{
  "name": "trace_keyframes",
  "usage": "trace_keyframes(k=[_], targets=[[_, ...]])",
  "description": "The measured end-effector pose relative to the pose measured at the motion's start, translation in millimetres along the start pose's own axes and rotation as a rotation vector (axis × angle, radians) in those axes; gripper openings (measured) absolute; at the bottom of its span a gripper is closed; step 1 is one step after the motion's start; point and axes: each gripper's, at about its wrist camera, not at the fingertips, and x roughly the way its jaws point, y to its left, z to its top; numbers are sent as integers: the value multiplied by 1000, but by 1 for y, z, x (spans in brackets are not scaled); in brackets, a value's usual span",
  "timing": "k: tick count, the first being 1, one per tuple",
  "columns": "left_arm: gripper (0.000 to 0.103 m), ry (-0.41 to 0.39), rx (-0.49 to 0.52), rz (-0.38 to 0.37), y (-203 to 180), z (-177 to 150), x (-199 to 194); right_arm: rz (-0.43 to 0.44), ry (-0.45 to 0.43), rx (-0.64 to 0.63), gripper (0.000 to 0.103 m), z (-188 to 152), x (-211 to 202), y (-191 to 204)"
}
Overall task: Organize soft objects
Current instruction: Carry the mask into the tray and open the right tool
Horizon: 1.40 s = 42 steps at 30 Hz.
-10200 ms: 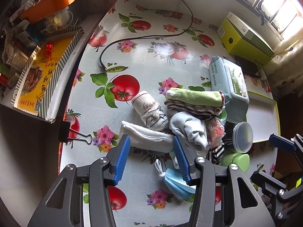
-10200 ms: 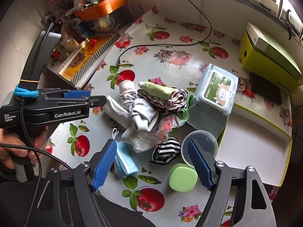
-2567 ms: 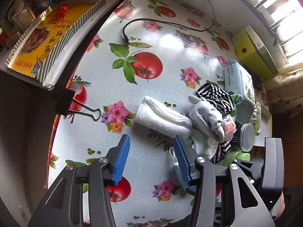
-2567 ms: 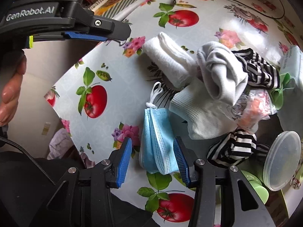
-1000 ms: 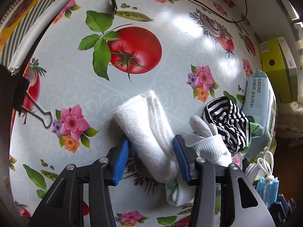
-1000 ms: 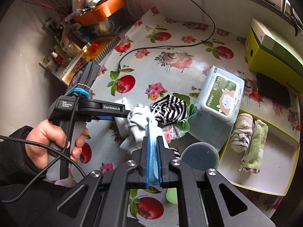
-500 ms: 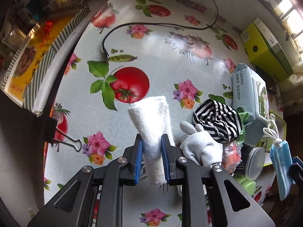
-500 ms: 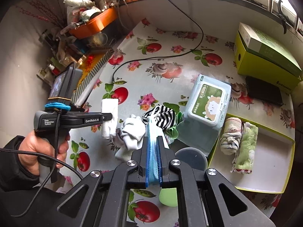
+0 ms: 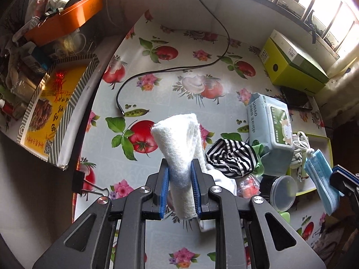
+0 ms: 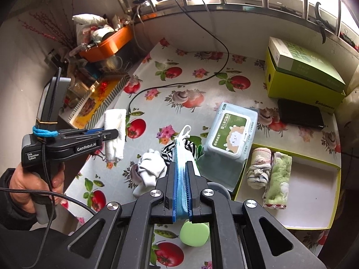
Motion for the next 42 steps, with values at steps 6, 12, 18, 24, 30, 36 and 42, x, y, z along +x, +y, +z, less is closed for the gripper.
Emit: trace_keyframes(k=[6, 12, 18, 24, 30, 36, 42], targets=[[20, -18, 45, -4, -18, 3, -10, -10, -30, 35, 7, -2, -10, -15], [20, -18, 85, -30, -38, 9, -13, -29, -55, 90, 7, -7, -18, -39], [20, -13, 129, -61, -66, 14, -14, -56, -76, 171, 7, -16, -26, -74], [20, -3, 179, -113, -101, 18, -14, -92, -87, 249, 7, -32, -37, -113], [20, 26, 234, -166, -141, 18, -11, -112, -90, 325, 7, -49, -42, -150], [20, 69, 285, -213, -179, 14, -4, -116, -84, 384, 7, -63, -38, -179], [20, 138, 318, -257, -208, 6, 11, -105, -67, 431, 7, -77, -28, -204]])
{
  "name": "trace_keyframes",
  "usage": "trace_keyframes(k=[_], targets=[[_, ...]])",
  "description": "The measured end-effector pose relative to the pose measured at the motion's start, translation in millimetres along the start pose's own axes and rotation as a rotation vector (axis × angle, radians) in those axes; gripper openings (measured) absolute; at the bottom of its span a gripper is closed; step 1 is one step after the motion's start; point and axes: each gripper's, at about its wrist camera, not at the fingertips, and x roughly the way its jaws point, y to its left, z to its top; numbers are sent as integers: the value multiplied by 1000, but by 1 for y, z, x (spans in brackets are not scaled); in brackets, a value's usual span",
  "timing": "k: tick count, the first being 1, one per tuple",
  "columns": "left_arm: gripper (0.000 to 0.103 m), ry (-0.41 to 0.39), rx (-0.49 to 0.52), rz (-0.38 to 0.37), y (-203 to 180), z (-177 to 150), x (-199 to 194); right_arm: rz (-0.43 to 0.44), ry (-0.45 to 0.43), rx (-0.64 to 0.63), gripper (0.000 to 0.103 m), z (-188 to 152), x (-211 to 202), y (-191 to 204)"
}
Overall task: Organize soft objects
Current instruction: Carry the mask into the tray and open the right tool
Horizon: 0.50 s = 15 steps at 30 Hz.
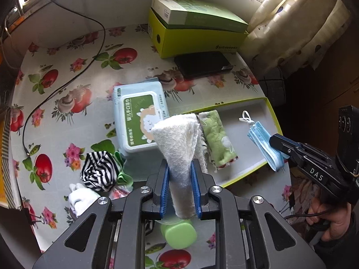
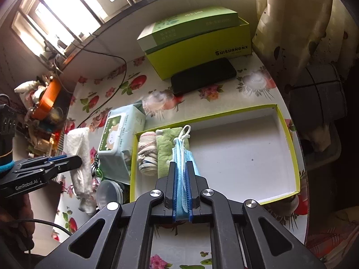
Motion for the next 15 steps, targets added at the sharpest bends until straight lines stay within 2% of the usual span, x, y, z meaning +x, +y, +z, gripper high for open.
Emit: trace_keyframes(k=[8, 15], targets=[[20, 79, 20, -34, -22, 3, 32, 15, 20, 30, 7, -1, 13, -18], [20, 94, 0, -30, -25, 7, 38, 35, 23, 47, 7, 9, 27, -31]])
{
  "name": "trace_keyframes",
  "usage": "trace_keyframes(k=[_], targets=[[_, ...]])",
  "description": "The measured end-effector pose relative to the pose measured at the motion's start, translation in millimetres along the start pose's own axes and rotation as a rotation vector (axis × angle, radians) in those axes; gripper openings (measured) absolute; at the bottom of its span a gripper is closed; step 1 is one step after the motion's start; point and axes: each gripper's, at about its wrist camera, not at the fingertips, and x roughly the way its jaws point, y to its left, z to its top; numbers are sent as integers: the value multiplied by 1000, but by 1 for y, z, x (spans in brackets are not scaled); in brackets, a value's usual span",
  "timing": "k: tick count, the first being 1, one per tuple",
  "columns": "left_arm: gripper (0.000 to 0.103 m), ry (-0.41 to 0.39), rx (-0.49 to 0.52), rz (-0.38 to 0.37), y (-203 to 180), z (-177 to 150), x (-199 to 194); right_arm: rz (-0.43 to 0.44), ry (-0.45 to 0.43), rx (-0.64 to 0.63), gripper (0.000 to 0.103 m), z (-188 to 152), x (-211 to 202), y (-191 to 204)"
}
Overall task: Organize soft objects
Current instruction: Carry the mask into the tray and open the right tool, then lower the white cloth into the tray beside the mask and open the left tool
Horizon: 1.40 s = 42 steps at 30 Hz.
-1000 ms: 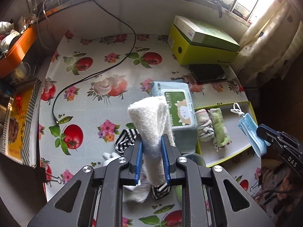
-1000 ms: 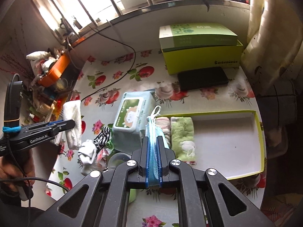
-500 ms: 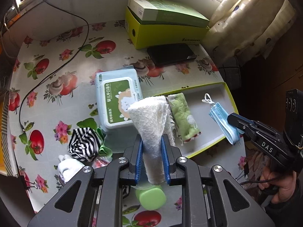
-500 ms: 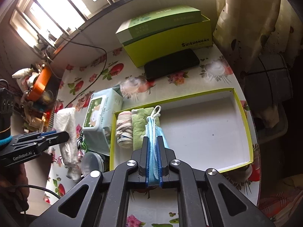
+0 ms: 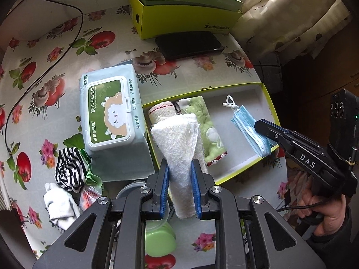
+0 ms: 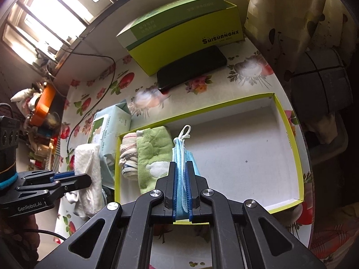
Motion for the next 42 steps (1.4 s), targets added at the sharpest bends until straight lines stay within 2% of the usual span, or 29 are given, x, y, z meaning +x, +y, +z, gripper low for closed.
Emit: trace_keyframes(k=[5, 7, 10, 13, 18, 21, 30, 34, 35, 36, 38, 42], targets=[[20, 0, -10, 15, 2, 2, -1, 14, -18, -23, 7, 13, 16, -1], [20, 2, -11, 21, 2, 3, -1, 29, 15, -17, 8, 15, 33, -5], [20, 9, -11, 26, 0, 3, 1, 66, 79, 18, 14, 12, 50, -10], [20, 15, -9, 25, -3, 6, 4, 94, 49, 15, 19, 6, 36, -11], [20, 32, 12, 8, -16, 15, 13, 74, 27, 30, 22, -1, 12, -23], [20, 49, 29, -24, -29, 23, 21, 54, 6, 37, 29, -3, -2, -30], [20, 73, 55, -136, -73, 61, 53, 27, -31, 105, 30, -12, -26, -56], [25, 89, 45, -176, -82, 76, 71, 13, -38, 121, 31, -15, -31, -64], [31, 97, 45, -186, -84, 78, 76, 10, -36, 124, 31, -15, -31, -65], [36, 101, 46, -182, -85, 79, 79, 9, -33, 126, 31, -16, -30, -66], [39, 95, 50, -165, -86, 79, 80, 8, -27, 128, 31, -17, -27, -67], [42, 88, 52, -152, -78, 74, 75, 5, -14, 136, 31, -17, -18, -67]])
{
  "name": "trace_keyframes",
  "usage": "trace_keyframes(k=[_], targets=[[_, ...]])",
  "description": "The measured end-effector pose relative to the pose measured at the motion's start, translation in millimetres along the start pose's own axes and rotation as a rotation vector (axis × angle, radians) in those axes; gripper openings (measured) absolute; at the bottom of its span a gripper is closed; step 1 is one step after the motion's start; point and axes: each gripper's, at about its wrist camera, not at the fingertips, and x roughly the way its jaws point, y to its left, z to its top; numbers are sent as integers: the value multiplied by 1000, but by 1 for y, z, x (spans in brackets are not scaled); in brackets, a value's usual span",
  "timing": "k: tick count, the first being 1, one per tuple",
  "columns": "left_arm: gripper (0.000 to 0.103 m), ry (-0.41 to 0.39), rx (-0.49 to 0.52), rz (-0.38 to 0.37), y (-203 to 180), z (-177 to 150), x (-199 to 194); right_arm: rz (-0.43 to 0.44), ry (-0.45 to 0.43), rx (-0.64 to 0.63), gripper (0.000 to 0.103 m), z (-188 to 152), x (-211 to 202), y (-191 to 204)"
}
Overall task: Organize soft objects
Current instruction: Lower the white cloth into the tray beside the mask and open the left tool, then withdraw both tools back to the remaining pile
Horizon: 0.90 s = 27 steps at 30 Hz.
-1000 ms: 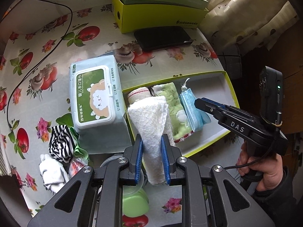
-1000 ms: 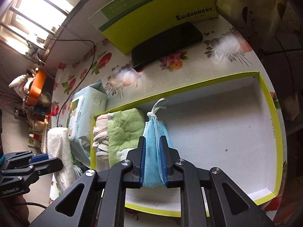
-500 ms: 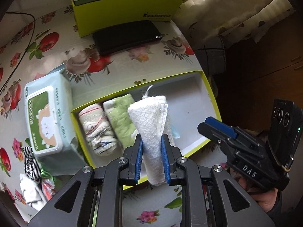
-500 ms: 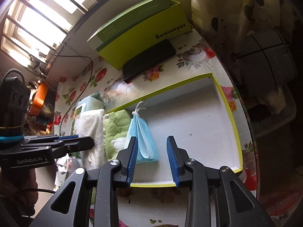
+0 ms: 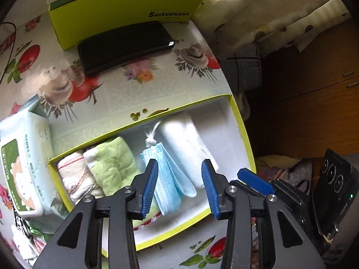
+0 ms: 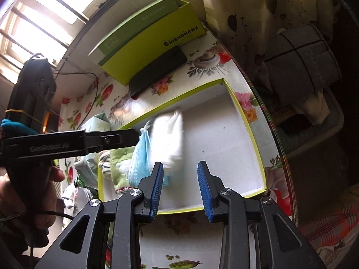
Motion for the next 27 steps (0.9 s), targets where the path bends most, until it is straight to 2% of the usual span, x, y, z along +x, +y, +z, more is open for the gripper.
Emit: trace_keyframes(k=[7, 12, 14, 23, 27], targets=[[42, -32, -15, 3, 16, -19, -25, -16, -14, -15, 30, 14, 17, 5], [42, -47, -14, 20, 24, -38, -42, -36, 67, -50, 22, 21, 53, 10], [42, -59, -18, 29, 27, -44, -48, -32, 78, -66, 22, 20, 59, 14], [42, -125, -38, 28, 44, -68, -82, -15, 20, -86, 23, 8, 19, 38], [42, -144, -38, 13, 55, -79, -95, -44, -16, -108, 37, -3, -1, 56]])
